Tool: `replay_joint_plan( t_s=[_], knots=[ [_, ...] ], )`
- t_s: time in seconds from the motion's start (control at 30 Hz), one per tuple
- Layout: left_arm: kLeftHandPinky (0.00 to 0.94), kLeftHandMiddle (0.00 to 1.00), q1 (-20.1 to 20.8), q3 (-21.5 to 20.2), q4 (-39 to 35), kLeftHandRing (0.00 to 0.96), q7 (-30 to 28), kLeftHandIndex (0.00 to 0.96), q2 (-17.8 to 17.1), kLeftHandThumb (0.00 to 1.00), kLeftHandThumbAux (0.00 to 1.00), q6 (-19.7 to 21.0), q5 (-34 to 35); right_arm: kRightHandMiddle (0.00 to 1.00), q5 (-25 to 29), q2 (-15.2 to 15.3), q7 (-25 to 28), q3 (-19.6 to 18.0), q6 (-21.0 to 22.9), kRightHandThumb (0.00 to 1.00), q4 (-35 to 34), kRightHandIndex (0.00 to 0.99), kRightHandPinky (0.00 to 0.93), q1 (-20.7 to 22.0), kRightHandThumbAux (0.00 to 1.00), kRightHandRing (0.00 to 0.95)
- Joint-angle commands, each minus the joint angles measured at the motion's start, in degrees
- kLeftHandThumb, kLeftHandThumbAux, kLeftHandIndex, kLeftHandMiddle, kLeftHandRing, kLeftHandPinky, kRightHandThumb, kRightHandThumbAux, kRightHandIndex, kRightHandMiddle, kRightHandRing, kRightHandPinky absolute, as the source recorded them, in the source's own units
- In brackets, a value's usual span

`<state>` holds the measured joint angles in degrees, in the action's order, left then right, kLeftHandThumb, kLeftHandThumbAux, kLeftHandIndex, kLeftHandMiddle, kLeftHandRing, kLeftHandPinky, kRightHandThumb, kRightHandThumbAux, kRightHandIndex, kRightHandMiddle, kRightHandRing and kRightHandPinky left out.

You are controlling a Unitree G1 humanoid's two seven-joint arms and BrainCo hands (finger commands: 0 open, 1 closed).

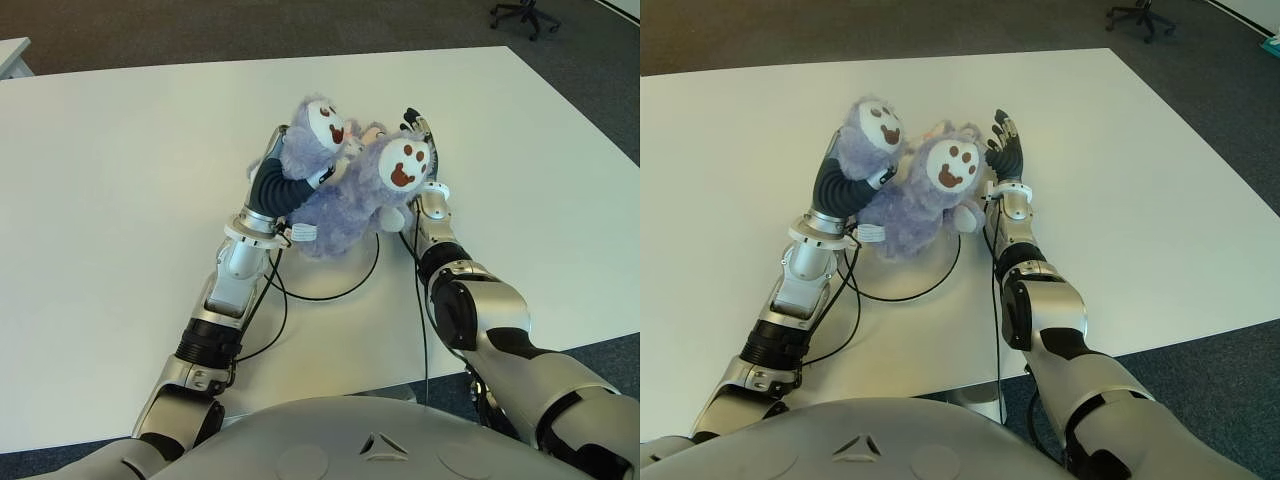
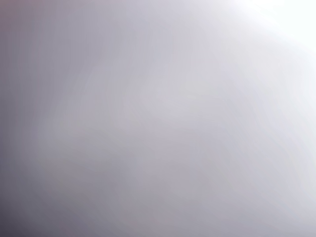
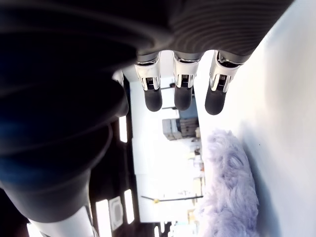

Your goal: Put the doll into the plate.

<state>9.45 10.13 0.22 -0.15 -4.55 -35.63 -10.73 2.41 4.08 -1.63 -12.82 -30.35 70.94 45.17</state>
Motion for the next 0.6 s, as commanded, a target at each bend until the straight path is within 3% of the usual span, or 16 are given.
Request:
replay_joint_plan(
  t_s=[0.03,0.6],
  knots=[
    [0.85,0.862,-2.37,0.32,0.72,0.858,-3.58,0.754,-1.35,0.458,0.697,1.93,3.48,0.049,0.26,-0.89,-0.25,-0.44,3.46,0.139,3.45,0.094,0.098,-5.79,0.82,0.053],
    [0.841,0.87,-2.4,-0.24,2.27,0.856,-7.85,0.773,-2.76,0.292,0.687,1.04,5.88,0.047,0.46,-0.97,0.08,-0.75,3.25,0.147,3.4,0.091,0.094,-5.88,0.824,0.052]
  ],
)
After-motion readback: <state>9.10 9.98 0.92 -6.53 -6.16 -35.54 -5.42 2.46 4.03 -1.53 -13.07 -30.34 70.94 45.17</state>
